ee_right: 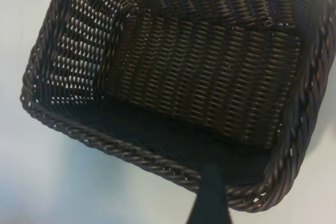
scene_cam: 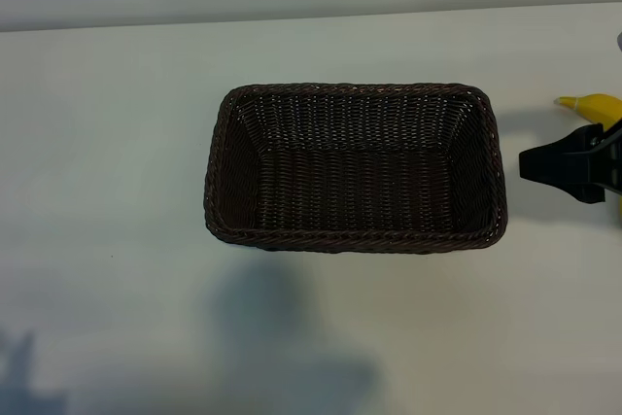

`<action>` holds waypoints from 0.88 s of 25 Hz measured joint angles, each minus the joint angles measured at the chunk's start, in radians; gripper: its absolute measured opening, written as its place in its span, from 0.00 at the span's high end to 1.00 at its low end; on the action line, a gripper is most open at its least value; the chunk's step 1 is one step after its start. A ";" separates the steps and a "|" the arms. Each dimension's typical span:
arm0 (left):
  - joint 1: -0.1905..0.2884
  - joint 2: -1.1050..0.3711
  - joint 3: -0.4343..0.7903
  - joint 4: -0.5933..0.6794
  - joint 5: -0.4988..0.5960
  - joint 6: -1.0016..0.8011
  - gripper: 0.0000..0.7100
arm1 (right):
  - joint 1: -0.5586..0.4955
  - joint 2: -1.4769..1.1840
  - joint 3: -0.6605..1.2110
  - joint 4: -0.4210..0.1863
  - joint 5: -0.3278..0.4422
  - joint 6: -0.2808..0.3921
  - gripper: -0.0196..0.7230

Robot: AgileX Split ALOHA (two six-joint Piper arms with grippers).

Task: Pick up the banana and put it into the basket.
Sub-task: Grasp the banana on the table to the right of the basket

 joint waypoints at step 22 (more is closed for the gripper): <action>0.000 0.000 0.000 -0.001 0.000 0.000 0.27 | 0.000 0.030 -0.171 -0.119 0.054 0.120 0.19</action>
